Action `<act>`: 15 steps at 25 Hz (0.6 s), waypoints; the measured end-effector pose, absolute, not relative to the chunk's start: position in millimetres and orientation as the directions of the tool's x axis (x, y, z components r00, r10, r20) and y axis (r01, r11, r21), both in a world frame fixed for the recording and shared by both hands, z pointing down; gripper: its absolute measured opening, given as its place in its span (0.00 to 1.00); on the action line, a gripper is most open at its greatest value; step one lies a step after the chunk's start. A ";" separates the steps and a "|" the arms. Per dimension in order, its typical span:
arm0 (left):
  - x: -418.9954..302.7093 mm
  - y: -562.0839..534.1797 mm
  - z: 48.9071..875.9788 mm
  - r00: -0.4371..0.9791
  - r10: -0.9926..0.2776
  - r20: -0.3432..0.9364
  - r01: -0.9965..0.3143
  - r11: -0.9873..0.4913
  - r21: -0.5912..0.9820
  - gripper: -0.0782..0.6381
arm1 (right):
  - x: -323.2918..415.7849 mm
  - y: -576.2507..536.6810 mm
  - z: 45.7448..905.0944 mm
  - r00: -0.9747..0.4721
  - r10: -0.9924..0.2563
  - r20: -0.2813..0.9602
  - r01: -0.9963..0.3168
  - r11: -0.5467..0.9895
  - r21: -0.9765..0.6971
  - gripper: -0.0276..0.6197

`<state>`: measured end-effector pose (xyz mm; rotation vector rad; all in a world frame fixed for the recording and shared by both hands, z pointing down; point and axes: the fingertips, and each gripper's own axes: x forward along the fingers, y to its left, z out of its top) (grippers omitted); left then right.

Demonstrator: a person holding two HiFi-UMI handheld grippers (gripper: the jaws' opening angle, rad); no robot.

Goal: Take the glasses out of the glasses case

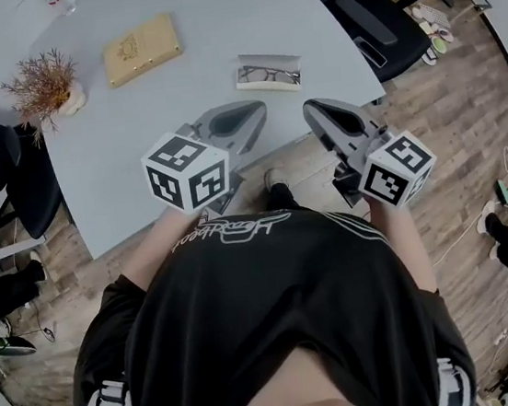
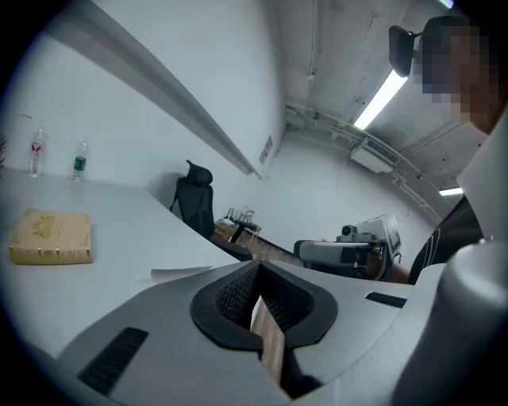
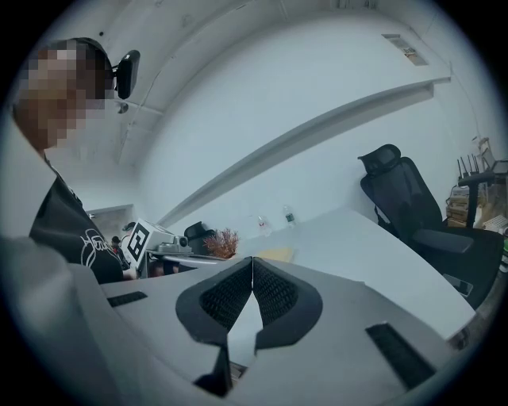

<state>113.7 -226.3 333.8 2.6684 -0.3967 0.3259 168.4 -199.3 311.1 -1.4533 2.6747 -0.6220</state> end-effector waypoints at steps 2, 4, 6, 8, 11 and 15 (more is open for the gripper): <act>117.8 -235.0 341.9 0.927 -0.228 0.297 -0.335 -0.860 0.385 0.12 | 172.7 -210.5 317.7 -0.571 -0.804 0.169 -0.793 0.486 -0.367 0.06; 121.2 -244.8 348.3 0.923 -0.230 0.308 -0.344 -0.853 0.393 0.12 | 176.7 -222.5 322.5 -0.578 -0.796 0.178 -0.788 0.489 -0.373 0.06; 124.7 -255.1 352.5 0.921 -0.232 0.313 -0.349 -0.849 0.397 0.12 | 180.8 -234.6 325.2 -0.580 -0.795 0.181 -0.789 0.492 -0.368 0.06; 126.8 -262.6 358.3 0.918 -0.236 0.318 -0.357 -0.842 0.406 0.12 | 183.3 -243.6 330.8 -0.581 -0.791 0.192 -0.792 0.495 -0.358 0.06; 128.0 -272.3 367.9 0.912 -0.245 0.328 -0.373 -0.828 0.419 0.12 | 184.9 -254.5 341.4 -0.595 -0.776 0.209 -0.784 0.501 -0.367 0.06; 128.4 -282.9 375.6 0.906 -0.253 0.340 -0.390 -0.812 0.434 0.12 | 188.6 -266.8 349.5 -0.599 -0.769 0.222 -0.782 0.503 -0.368 0.06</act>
